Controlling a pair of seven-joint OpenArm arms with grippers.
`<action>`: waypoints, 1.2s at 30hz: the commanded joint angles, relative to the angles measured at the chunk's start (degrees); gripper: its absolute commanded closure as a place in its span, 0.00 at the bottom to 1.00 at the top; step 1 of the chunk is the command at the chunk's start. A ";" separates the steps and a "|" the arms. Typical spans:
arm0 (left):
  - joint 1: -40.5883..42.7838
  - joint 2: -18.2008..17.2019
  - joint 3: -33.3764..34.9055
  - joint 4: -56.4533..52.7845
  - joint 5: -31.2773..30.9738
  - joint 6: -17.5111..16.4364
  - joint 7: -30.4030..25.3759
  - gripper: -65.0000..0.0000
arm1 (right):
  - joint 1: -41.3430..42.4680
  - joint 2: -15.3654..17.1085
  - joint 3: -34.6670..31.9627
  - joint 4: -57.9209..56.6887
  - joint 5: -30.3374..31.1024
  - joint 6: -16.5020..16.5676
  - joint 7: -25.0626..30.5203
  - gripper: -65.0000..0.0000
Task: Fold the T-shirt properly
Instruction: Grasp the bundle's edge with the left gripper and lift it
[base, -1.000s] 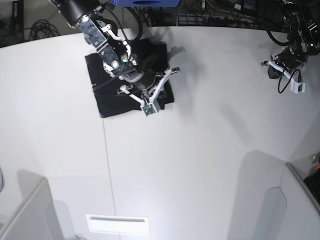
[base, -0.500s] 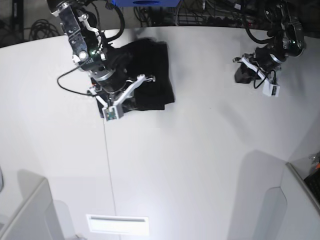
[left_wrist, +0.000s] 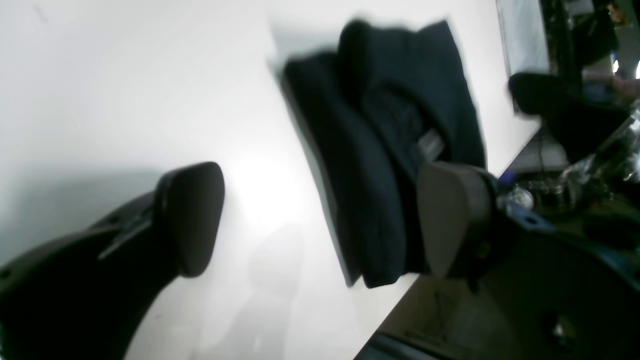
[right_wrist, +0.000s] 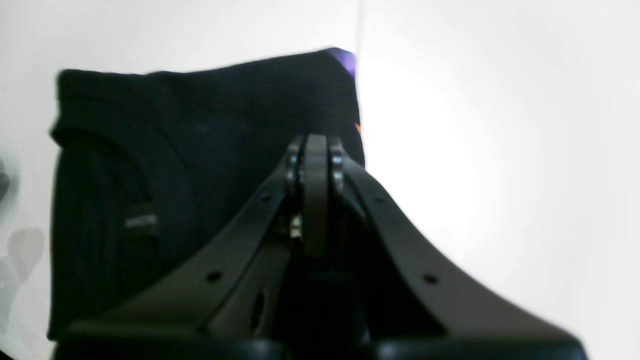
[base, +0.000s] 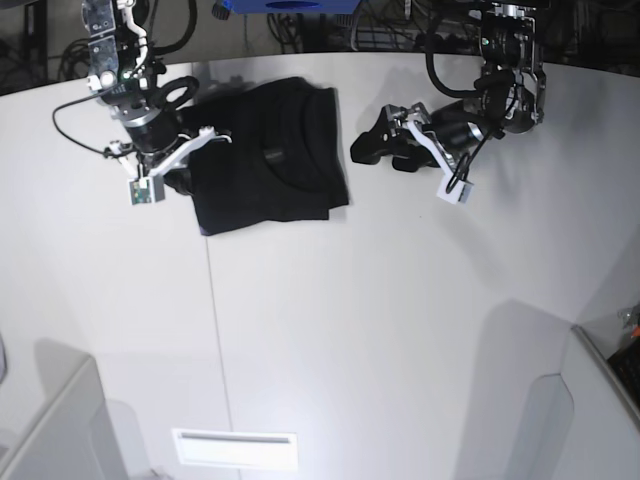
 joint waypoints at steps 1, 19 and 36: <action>-1.20 -0.38 1.05 -0.21 -1.41 -0.43 -0.93 0.10 | -0.37 0.46 0.97 1.08 0.21 0.33 1.45 1.00; -7.96 5.68 11.52 -12.52 12.21 -0.25 -0.93 0.24 | -0.81 -1.47 2.55 1.08 0.21 0.33 1.54 1.00; -11.57 5.51 12.13 -17.44 13.80 -0.16 -0.49 1.00 | -0.90 -1.65 8.70 0.91 0.21 0.42 1.54 1.00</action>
